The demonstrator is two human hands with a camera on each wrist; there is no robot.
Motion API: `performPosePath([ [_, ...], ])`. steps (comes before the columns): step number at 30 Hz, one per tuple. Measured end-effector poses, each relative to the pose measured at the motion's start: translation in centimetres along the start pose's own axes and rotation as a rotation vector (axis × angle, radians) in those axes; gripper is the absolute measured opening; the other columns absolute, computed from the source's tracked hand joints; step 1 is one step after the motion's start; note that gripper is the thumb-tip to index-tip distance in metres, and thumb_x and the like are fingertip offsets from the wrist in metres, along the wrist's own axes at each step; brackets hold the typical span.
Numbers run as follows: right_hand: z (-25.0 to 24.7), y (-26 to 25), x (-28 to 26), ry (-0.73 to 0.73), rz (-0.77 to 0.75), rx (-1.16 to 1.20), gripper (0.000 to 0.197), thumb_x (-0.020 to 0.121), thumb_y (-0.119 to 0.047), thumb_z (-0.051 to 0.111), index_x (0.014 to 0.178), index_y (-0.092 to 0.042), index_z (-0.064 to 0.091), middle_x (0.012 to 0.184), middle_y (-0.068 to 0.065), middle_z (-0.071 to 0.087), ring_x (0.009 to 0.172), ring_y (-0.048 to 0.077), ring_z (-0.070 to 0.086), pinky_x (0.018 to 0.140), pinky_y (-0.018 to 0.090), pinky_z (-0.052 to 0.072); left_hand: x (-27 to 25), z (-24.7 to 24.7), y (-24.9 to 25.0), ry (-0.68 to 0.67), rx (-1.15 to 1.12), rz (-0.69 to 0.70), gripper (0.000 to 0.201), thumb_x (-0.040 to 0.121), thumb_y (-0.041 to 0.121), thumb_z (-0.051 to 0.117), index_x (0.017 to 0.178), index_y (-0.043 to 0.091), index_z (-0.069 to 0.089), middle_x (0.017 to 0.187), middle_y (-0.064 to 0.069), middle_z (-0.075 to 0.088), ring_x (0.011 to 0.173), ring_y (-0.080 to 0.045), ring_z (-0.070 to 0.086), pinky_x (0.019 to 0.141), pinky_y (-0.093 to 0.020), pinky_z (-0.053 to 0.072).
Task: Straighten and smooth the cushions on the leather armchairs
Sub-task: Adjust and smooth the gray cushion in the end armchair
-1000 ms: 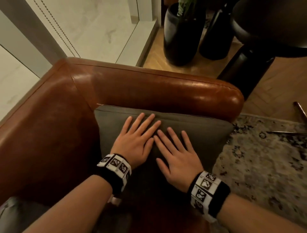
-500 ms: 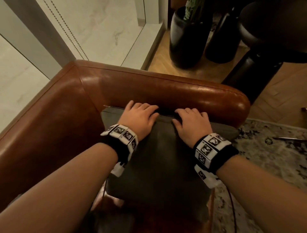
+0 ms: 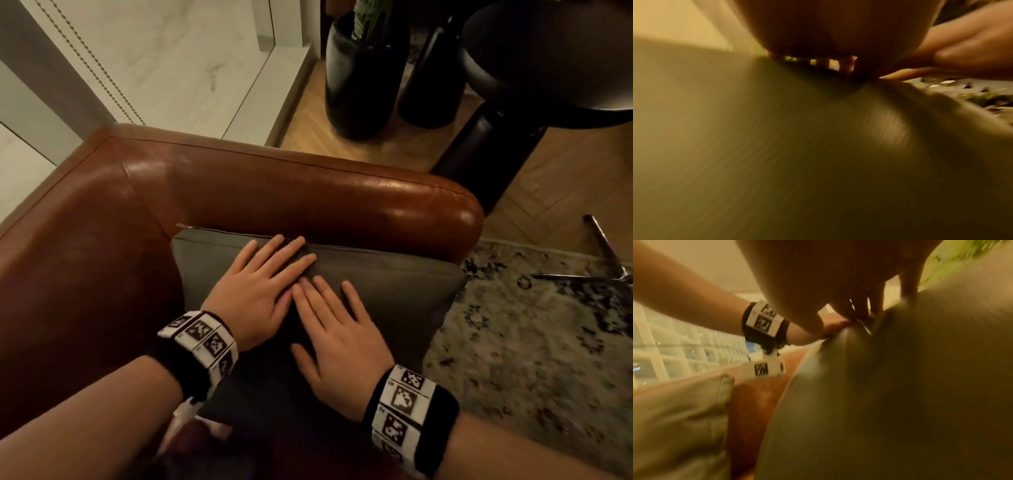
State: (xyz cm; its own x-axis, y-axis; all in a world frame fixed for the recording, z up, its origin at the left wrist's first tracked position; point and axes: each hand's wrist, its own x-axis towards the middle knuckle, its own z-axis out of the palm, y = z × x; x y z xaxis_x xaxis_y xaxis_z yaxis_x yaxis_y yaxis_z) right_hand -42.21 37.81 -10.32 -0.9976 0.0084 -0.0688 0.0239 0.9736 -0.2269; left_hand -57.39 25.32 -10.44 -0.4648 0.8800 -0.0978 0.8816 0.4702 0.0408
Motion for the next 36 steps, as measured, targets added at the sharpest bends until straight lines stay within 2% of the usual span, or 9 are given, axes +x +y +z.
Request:
performPosePath([
  [3, 1.1, 5.2, -1.1, -0.042, -0.073, -0.153, 0.063, 0.096, -0.057, 0.034, 0.153, -0.032, 0.021, 0.161, -0.004, 0.02, 0.149, 0.018, 0.014, 0.12, 0.044, 0.011, -2.1, 1.7, -5.3, -0.023, 0.031, -0.118, 0.06, 0.095, 0.054, 0.018, 0.152, 0.037, 0.014, 0.161, 0.008, 0.016, 0.148, -0.017, 0.013, 0.119, -0.044, 0.013],
  [6, -0.7, 11.5, -1.4, 0.016, 0.23, -0.163, 0.064, 0.095, -0.06, 0.019, 0.153, -0.032, 0.022, 0.16, -0.006, 0.023, 0.149, 0.017, 0.017, 0.121, 0.043, 0.008, -3.5, 2.0, -10.2, 0.01, -0.077, -0.429, 0.062, 0.093, 0.056, 0.014, 0.151, 0.036, 0.02, 0.16, 0.009, 0.02, 0.148, -0.023, 0.017, 0.119, -0.046, 0.011],
  [10, -1.8, 11.0, -1.7, 0.112, 0.287, -0.144, 0.064, 0.097, -0.054, 0.018, 0.15, -0.022, 0.032, 0.159, 0.0, 0.027, 0.149, 0.019, 0.015, 0.12, 0.049, 0.01, -4.3, 1.5, -7.1, 0.165, -0.047, -0.495, 0.058, 0.095, 0.045, 0.02, 0.152, 0.032, 0.017, 0.162, 0.006, 0.012, 0.15, -0.021, 0.005, 0.121, -0.046, 0.005],
  [13, 1.3, 4.9, -3.6, 0.178, -0.071, -0.093, 0.061, 0.091, -0.052, 0.037, 0.143, -0.021, 0.047, 0.155, 0.003, 0.036, 0.147, 0.025, 0.024, 0.118, 0.053, 0.016, -5.3, 2.1, -1.4, 0.241, -0.072, -0.247, 0.059, 0.094, 0.038, 0.034, 0.151, 0.026, 0.025, 0.16, -0.002, 0.018, 0.149, -0.028, 0.01, 0.119, -0.052, 0.01],
  [18, 9.8, 0.4, -7.0, -0.387, -0.689, -0.457, 0.054, 0.085, -0.046, 0.044, 0.133, -0.026, 0.057, 0.142, -0.004, 0.053, 0.139, 0.018, 0.039, 0.121, 0.043, -0.002, -5.7, 5.5, 6.5, 0.276, -0.043, 0.002, 0.06, 0.092, 0.036, 0.044, 0.15, 0.029, 0.026, 0.158, -0.003, 0.023, 0.148, -0.03, 0.016, 0.117, -0.052, 0.017],
  [20, 8.3, 2.8, -5.3, -0.254, -0.629, -0.457, 0.045, 0.083, -0.044, 0.051, 0.121, -0.025, 0.066, 0.128, -0.003, 0.064, 0.129, 0.018, 0.05, 0.119, 0.037, 0.007, -6.0, 6.1, 9.0, 0.335, -0.099, 0.029, 0.059, 0.094, 0.038, 0.041, 0.15, 0.029, 0.025, 0.158, -0.003, 0.024, 0.148, -0.031, 0.017, 0.118, -0.052, 0.016],
  [23, 3.8, 7.2, -2.3, 0.072, -0.291, -0.374, 0.055, 0.094, -0.045, 0.04, 0.147, -0.028, 0.04, 0.156, 0.001, 0.034, 0.147, 0.022, 0.022, 0.12, 0.043, 0.012, -6.7, 7.7, 11.4, 0.303, -0.056, 0.089, 0.057, 0.094, 0.042, 0.04, 0.149, 0.035, 0.027, 0.158, 0.001, 0.023, 0.148, -0.029, 0.017, 0.119, -0.049, 0.016],
  [29, 0.8, 10.1, -0.6, 0.158, 0.142, -0.268, 0.065, 0.094, -0.054, 0.029, 0.154, -0.029, 0.02, 0.161, 0.003, 0.019, 0.15, 0.026, 0.012, 0.119, 0.054, 0.01, -5.2, 7.9, 5.7, 0.22, 0.095, 0.052, 0.059, 0.094, 0.049, 0.034, 0.151, 0.037, 0.021, 0.159, 0.007, 0.017, 0.149, -0.023, 0.012, 0.12, -0.043, 0.012],
  [36, 0.5, 9.4, -0.8, 0.092, 0.175, -0.232, 0.063, 0.095, -0.055, 0.024, 0.153, -0.032, 0.021, 0.16, 0.001, 0.022, 0.15, 0.025, 0.012, 0.119, 0.053, 0.009, -10.4, 9.7, -2.9, 0.307, -0.387, -0.724, 0.062, 0.096, 0.047, 0.024, 0.153, 0.033, 0.003, 0.163, -0.002, -0.006, 0.149, -0.03, 0.003, 0.117, -0.053, 0.02],
])
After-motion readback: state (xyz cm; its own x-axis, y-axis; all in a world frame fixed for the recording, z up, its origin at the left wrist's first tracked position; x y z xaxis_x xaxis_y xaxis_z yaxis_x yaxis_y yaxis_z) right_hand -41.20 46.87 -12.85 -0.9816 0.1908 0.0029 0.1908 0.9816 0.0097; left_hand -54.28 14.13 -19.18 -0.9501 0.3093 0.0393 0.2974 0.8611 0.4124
